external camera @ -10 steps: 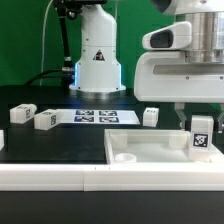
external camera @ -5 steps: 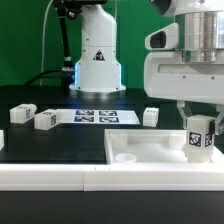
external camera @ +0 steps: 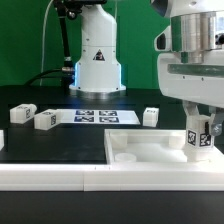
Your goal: Assemble one leg
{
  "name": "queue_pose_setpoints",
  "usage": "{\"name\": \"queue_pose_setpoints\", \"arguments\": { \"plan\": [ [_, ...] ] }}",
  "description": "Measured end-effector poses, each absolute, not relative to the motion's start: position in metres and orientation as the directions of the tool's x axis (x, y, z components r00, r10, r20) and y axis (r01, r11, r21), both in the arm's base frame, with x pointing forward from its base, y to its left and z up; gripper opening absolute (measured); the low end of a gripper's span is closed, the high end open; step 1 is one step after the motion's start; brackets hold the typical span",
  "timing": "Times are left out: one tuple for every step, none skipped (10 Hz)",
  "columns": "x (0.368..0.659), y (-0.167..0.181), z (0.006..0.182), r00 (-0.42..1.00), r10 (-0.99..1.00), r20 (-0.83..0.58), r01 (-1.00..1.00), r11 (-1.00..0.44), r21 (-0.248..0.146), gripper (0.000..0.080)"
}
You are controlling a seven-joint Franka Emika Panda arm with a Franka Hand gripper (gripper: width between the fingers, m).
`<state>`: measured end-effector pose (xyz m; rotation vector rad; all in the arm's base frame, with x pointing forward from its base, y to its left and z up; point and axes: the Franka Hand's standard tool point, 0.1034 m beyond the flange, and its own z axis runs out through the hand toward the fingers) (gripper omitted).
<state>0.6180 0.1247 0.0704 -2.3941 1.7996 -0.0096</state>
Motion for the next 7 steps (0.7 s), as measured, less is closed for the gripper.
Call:
{"name": "queue_pose_setpoints", "arguments": {
  "plan": [
    [0.6179, 0.1251, 0.0704, 0.284, -0.955, -0.083, -0.954, -0.273, -0.121, 0.0294],
    [0.6177, 0.1251, 0.0701, 0.291, -0.953, -0.082, -0.952, -0.28, -0.121, 0.0366],
    [0.6176, 0.1251, 0.0698, 0.33, -0.941, -0.077, -0.94, -0.319, -0.124, 0.0366],
    [0.6174, 0.1249, 0.0694, 0.396, -0.916, -0.067, -0.914, -0.386, -0.128, 0.055],
    [0.6175, 0.1243, 0.0693, 0.507, -0.861, -0.05, -0.857, -0.497, -0.135, 0.0629],
    [0.616, 0.1245, 0.0691, 0.608, -0.793, -0.041, -0.79, -0.599, -0.127, 0.0643],
    [0.6155, 0.1255, 0.0696, 0.712, -0.702, -0.036, -0.7, -0.704, -0.115, 0.0643]
  ]
}}
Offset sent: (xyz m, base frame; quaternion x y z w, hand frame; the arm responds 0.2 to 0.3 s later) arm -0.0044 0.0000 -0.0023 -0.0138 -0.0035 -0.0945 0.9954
